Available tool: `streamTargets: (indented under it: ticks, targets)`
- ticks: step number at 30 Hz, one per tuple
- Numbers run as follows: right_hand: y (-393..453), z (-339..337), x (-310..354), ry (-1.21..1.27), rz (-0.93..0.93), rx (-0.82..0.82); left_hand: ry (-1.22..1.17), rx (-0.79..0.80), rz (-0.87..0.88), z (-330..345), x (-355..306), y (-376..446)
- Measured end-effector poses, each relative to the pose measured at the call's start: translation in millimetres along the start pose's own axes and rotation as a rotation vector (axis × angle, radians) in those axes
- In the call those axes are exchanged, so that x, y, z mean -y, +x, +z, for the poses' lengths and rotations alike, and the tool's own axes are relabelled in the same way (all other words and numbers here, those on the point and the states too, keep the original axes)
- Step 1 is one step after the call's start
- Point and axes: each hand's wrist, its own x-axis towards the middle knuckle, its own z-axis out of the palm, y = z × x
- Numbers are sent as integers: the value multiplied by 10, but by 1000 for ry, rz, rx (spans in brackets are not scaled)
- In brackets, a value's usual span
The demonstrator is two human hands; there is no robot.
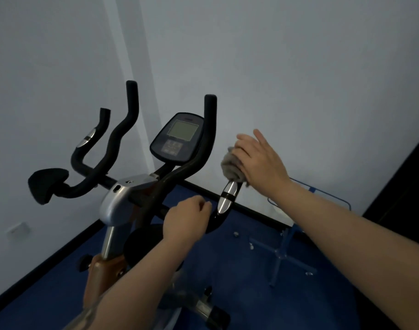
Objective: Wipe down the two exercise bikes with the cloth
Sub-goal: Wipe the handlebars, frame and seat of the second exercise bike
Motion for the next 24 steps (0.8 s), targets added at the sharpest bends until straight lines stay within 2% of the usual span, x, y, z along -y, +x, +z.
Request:
streamTargets:
  ticks: [4,7,10,14,15,17,20,22,24]
  targets:
    - [243,-107,101,344,411,-242,-73,-32,-41,-24,20,-13]
    - [230,-132,204,731,721,-116,-87,-41,-56,-26,1,-13]
    - [233,-61,381,911,979,-159,-107,-59,-66,-27,8,-12]
    - [459,55,333,743,1082,5,-113,-51,-79,-32,-12,-10]
    - [462,81,300,744,1087,-29,-118,-55,-79,-35,-5,-9]
    - [385,118,316,869,1160,-206,-125,-67,-82,-33,7,-6]
    - [204,209,636,1092,1419,-498,-135,-84,-86,-29,4,0]
    - [49,292,958,1136,1517,-519,-148,-92,-87,-26,3,-6]
    - [-15,319,1057,1223,1497,-511,-156,-104,-83,-26,7,-7]
